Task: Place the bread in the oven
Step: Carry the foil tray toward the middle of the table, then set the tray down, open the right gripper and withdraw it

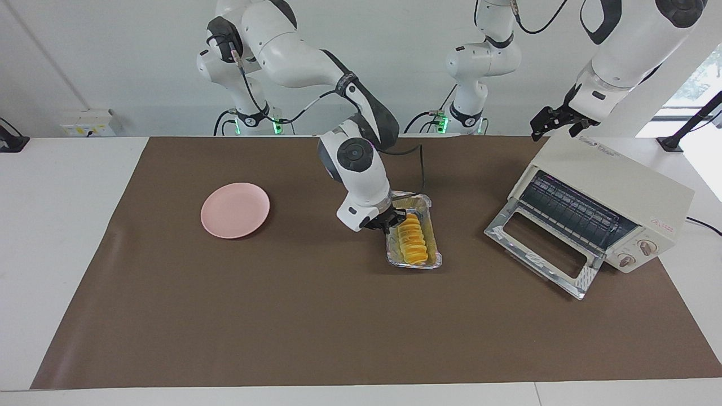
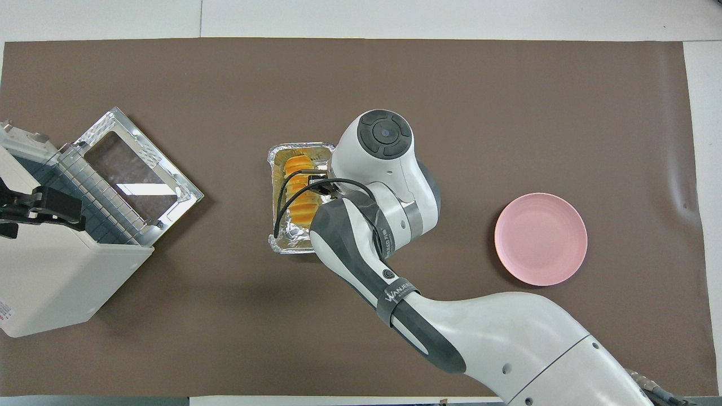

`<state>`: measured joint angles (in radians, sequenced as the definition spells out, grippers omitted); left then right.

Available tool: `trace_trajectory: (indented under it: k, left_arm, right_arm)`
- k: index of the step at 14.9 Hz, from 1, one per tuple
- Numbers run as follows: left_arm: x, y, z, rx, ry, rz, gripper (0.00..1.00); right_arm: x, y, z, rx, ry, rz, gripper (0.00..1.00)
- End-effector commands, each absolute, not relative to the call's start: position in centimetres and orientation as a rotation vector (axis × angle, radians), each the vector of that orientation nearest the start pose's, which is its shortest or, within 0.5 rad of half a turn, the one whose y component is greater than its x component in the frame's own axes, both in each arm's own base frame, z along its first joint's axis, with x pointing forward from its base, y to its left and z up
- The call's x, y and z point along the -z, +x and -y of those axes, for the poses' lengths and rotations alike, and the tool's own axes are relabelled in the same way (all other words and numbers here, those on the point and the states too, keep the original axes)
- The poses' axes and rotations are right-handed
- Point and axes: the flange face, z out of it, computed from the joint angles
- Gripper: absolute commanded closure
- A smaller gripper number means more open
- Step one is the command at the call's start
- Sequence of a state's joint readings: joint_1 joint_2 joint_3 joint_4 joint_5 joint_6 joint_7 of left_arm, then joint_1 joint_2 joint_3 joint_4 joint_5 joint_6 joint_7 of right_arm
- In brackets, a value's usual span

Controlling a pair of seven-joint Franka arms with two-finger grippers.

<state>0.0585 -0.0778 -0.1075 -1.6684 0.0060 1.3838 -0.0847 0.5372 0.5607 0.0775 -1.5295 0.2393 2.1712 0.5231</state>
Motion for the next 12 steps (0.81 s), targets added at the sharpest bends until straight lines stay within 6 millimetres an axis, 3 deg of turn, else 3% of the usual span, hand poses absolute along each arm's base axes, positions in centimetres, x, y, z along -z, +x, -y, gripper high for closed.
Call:
trace_trajectory:
  k: [1,5,8,12]
  left_arm:
    - [-61.0,50.2,2.4,-0.293,-3.119,0.065,0.0]
    - [-60.9,50.3,2.4,-0.296,-3.119,0.065,0.0]
    - [-61.0,50.2,2.4,-0.293,-3.119,0.065,0.0]
    - [-61.0,50.2,2.4,-0.293,-3.119,0.065,0.0]
  right_arm:
    - [-34.8,57.2,-40.0,-0.082,-2.872,-0.117,0.01]
    - [-35.3,57.4,-40.0,-0.095,-2.872,-0.125,0.0]
    - [-37.1,58.3,-38.2,-0.112,-2.88,-0.151,0.0]
    - [-42.7,61.1,-30.0,-0.07,-2.886,-0.24,0.0]
